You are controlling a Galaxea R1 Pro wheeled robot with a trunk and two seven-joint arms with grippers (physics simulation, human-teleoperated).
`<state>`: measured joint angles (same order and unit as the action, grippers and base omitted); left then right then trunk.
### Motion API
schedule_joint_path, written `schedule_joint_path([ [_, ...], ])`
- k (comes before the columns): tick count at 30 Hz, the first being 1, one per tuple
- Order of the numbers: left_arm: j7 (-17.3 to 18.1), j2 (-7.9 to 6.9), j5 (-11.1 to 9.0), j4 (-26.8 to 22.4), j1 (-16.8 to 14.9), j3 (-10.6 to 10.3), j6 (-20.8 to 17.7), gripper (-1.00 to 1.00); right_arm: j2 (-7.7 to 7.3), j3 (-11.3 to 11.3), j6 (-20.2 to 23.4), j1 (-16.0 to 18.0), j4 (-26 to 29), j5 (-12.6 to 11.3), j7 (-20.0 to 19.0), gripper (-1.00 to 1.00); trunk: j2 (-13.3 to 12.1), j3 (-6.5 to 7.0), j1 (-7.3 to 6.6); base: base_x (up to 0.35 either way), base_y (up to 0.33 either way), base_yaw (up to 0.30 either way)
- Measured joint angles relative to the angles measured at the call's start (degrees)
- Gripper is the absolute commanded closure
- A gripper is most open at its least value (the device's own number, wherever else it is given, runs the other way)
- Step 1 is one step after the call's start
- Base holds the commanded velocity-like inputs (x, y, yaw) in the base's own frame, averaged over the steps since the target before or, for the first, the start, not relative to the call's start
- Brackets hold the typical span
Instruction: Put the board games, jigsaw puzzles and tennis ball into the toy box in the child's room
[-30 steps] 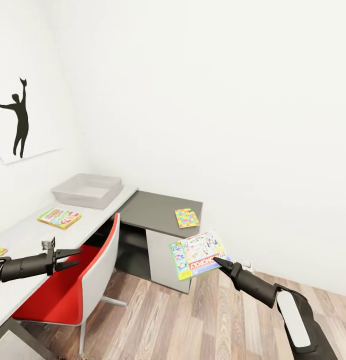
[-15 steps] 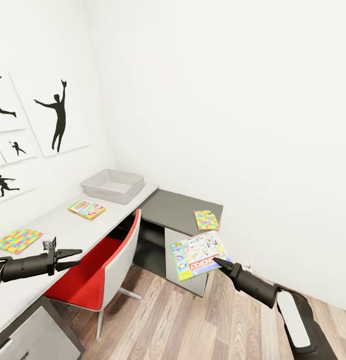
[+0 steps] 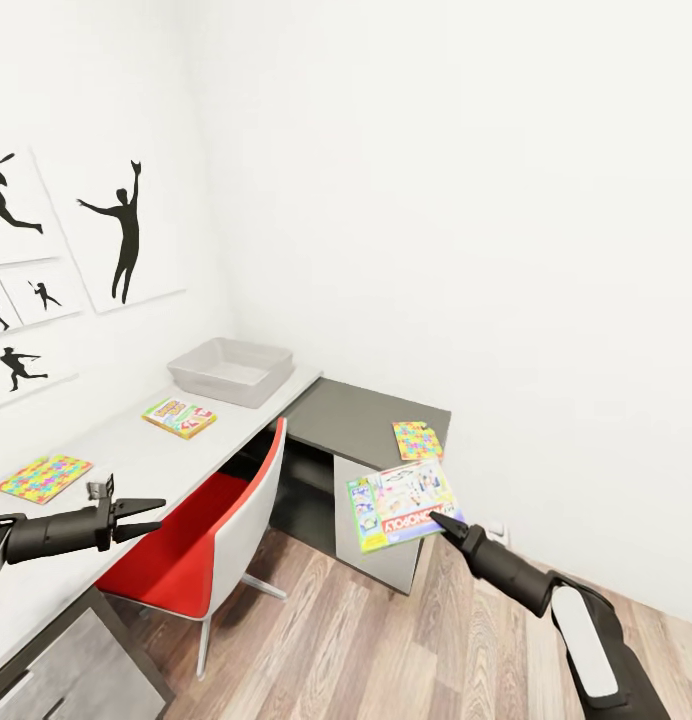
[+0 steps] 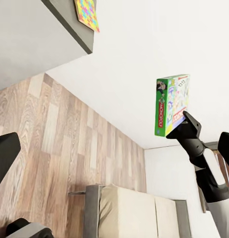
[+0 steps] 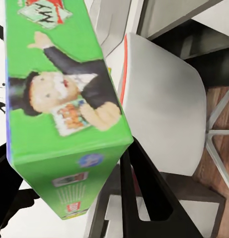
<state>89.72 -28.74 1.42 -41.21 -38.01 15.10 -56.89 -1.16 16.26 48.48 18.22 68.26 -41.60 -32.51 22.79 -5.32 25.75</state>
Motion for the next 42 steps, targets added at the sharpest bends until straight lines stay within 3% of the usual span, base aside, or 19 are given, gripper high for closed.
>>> schedule_joint_path([
  [18,0.00,0.00,0.00,0.00,0.01,-0.01,0.05,-1.00,0.01,-0.36,-0.05,0.00,0.02,0.40,0.06,1.00,0.00,0.00,-0.01,0.087,-0.090,0.005],
  [42,0.01,-0.02,0.00,-0.02,0.02,0.00,0.10,-1.00,0.01,-0.37,-0.13,0.01,-0.01,0.71,0.15,1.00,0.00,0.56,-0.02,0.149,-0.006,0.259],
])
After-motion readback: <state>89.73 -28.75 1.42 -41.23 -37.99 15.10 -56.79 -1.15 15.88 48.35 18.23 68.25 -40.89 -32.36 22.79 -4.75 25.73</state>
